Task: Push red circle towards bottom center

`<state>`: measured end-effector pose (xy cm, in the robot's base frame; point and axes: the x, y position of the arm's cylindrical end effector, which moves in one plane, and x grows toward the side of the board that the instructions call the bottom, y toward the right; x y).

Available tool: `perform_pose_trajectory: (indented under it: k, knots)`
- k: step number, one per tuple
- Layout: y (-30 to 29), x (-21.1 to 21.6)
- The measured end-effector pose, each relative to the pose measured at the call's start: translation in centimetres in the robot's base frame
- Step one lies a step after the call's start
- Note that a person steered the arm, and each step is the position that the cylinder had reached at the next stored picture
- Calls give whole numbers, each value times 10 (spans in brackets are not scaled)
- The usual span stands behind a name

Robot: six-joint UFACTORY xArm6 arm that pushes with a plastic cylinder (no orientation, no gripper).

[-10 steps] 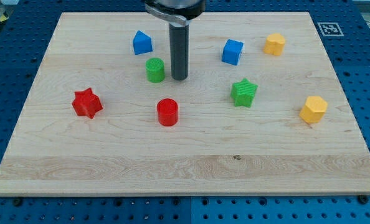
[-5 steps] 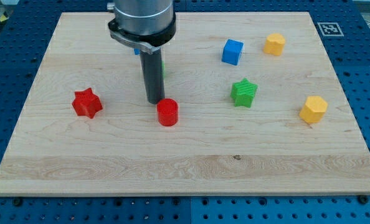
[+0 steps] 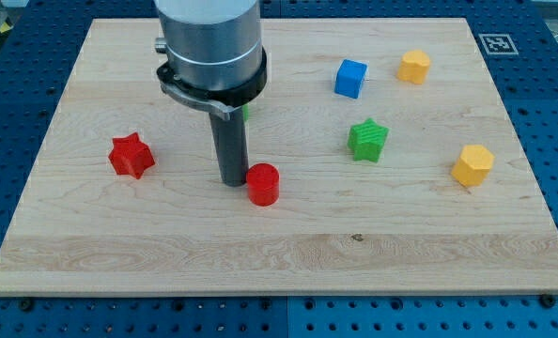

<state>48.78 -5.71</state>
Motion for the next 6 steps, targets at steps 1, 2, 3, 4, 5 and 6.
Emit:
perform_pose_trajectory:
  k: [1, 2, 3, 4, 5, 6]
  knots:
    - [0, -22]
    - [19, -4]
    - [20, -3]
    - [23, 14]
    - [25, 30]
    - [25, 51]
